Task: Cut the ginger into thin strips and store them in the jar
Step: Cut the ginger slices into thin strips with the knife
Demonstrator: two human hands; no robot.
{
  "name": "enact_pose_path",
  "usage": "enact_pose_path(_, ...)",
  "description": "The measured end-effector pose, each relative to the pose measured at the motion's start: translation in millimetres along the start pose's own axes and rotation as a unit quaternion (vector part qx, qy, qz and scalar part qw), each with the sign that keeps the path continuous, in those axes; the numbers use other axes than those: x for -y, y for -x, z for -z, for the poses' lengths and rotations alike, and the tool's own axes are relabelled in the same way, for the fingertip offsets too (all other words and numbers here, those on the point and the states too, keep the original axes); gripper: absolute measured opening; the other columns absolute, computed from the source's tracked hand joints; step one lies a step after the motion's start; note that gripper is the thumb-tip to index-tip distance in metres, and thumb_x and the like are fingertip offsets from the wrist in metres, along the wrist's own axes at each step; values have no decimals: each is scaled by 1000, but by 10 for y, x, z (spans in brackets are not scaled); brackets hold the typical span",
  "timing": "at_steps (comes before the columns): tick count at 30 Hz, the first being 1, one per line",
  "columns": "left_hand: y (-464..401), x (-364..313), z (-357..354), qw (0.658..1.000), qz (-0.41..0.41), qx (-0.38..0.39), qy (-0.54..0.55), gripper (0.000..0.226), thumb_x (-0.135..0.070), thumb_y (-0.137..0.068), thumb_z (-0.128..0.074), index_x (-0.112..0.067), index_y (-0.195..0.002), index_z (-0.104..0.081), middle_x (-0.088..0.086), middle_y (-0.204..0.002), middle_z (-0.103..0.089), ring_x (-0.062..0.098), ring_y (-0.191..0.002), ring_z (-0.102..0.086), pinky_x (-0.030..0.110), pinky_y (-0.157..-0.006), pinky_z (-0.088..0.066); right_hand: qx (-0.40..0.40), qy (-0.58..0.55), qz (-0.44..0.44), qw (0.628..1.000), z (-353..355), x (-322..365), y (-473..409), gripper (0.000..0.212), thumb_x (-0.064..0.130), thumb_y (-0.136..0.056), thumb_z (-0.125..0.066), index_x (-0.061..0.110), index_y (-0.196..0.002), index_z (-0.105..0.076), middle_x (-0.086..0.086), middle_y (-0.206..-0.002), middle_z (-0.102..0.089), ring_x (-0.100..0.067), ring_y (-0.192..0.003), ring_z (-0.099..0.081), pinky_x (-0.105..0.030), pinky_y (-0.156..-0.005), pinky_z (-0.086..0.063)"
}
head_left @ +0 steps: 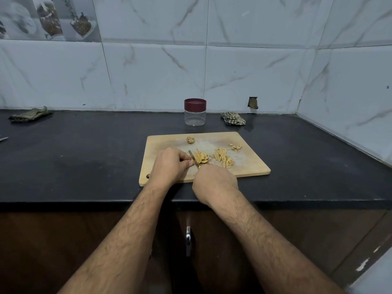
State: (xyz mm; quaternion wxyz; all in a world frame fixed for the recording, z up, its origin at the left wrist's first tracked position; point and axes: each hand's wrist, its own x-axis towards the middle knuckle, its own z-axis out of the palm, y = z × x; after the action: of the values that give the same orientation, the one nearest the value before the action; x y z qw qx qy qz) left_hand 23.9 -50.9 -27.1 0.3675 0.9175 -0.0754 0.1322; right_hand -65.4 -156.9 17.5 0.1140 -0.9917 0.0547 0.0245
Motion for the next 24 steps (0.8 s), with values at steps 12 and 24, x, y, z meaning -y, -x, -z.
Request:
enact_pose_path(12, 6, -8, -11, 1000, 0, -12, -2, 11, -24, -88, -74, -18, -95, -79, -4, -101, -75, 11, -94, -63, 26, -82, -48, 11, -10, -6, 1000, 31, 2, -5, 31, 9, -93, -52, 11, -123, -59, -7, -120, -61, -25, -103, -58, -35, -76, -46)
enact_pose_path(24, 8, -12, -7, 1000, 1, -11, -2, 9, -21, -87, -73, -17, -94, -79, -4, -102, -75, 9, -94, -63, 22, -78, -44, 32, 5, -9, 999, 77, 49, -62, 30, 7, -90, -56, 12, -120, -60, -5, -102, -57, -24, -87, -52, -34, -74, -48)
